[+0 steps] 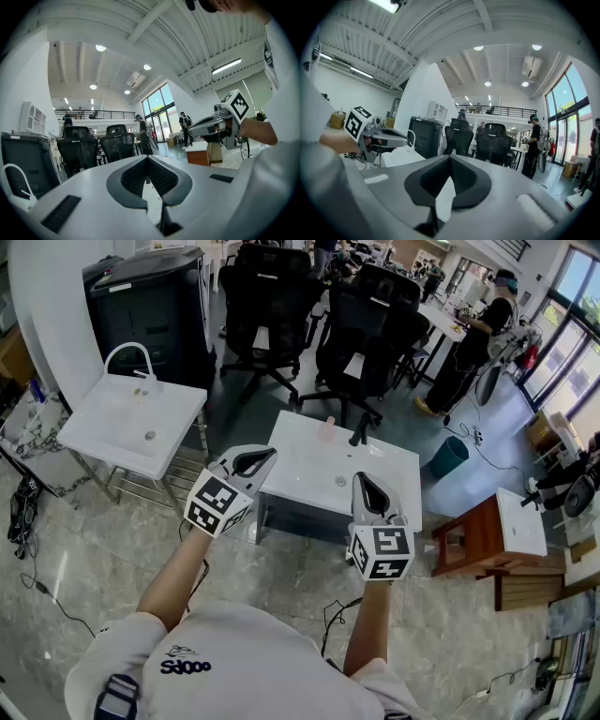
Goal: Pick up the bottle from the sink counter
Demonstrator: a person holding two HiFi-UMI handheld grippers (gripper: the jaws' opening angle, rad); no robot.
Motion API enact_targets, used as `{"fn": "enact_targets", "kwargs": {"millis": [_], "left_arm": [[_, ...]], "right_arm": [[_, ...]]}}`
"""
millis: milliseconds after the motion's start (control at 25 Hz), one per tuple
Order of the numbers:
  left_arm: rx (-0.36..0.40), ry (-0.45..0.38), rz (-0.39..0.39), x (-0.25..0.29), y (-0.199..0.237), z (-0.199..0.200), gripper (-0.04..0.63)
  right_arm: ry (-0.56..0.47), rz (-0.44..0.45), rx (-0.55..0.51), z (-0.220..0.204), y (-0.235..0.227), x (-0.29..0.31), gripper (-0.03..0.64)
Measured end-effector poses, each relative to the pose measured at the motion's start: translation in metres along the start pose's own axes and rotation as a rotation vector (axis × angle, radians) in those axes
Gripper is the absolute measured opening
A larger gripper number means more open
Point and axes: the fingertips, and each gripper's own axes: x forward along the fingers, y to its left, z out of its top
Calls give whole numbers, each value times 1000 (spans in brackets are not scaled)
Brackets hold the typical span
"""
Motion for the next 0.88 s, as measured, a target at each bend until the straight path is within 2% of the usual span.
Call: {"fn": "enact_targets", "kwargs": {"millis": [200,360,600,760,880], "left_arm": [[5,9,9,5,-9,-3,0],[10,35,10,12,-22,-8,0],[-15,40,39,20,-35,-11,0],[-28,59,56,20,-49,-14,0],[-26,75,58,22,-51,-19,0]], "right_arm": [[-1,13,-2,-4,-3,-4,11],[-9,15,43,-11,-13,-10,11],[-43,78,57,-16,-21,-19,9],[-51,88,124,-22,-35,-27,9],[-19,58,62,-31,-42,-24,9]]}}
